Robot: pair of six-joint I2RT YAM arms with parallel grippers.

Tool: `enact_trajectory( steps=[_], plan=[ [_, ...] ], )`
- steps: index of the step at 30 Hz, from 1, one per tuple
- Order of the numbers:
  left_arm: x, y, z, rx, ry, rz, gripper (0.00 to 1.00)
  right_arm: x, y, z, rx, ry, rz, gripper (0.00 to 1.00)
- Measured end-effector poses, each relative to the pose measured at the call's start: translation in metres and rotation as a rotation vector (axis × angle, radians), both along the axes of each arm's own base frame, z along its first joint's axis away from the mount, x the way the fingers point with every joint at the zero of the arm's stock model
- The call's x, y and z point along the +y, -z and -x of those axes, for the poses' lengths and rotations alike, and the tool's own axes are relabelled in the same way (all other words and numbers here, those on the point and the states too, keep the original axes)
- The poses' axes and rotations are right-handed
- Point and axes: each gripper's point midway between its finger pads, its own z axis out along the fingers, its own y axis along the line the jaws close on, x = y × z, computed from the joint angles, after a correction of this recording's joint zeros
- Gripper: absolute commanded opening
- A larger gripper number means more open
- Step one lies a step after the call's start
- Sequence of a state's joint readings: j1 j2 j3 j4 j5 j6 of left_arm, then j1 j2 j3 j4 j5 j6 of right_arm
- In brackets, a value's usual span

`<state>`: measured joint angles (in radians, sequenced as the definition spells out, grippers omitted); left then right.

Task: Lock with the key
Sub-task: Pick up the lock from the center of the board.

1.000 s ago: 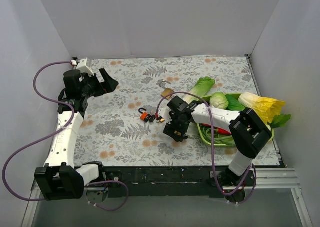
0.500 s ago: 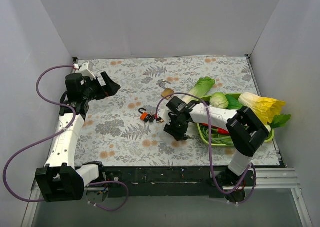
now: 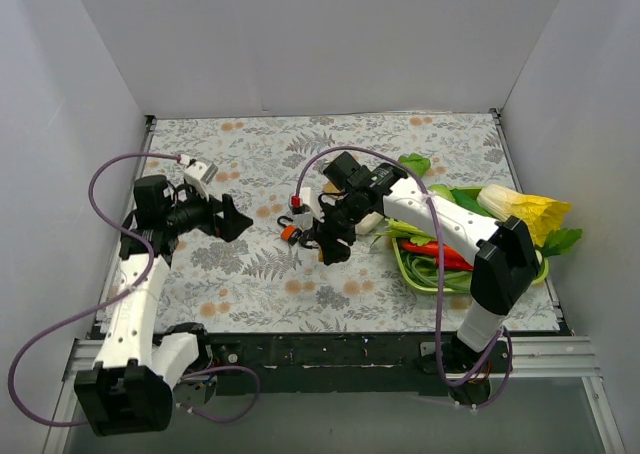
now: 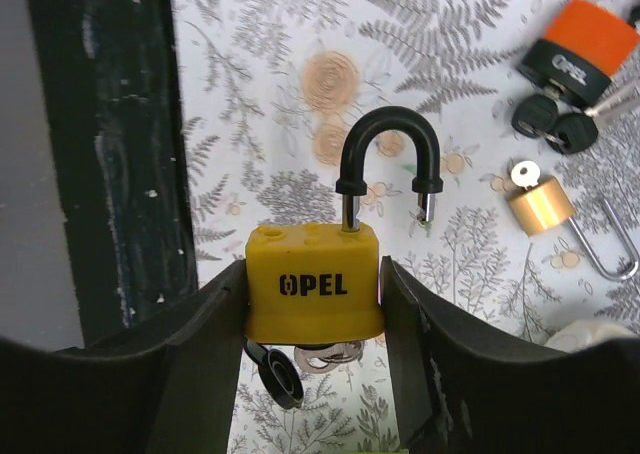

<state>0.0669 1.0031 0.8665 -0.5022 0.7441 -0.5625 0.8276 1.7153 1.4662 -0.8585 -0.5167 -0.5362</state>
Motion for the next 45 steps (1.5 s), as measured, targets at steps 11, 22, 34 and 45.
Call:
enact_trajectory(
  steps=[11, 22, 34, 45],
  plan=[
    [-0.049, -0.023, 0.097, -0.744, 0.654, -0.239, 0.81, 0.003, -0.048, 0.051, 0.220, -0.130, -0.187, 0.01],
    [-0.109, 0.011, 0.115, -0.765, 0.977, -0.252, 0.57, 0.006, -0.063, 0.061, 0.352, -0.129, -0.260, 0.01],
    [-0.143, 0.018, 0.117, -0.744, 1.003, -0.302, 0.36, 0.006, -0.061, 0.060, 0.389, -0.113, -0.257, 0.01],
    [-0.151, 0.014, 0.116, -0.743, 0.985, -0.297, 0.00, 0.004, -0.060, 0.060, 0.400, -0.105, -0.250, 0.10]
  ],
)
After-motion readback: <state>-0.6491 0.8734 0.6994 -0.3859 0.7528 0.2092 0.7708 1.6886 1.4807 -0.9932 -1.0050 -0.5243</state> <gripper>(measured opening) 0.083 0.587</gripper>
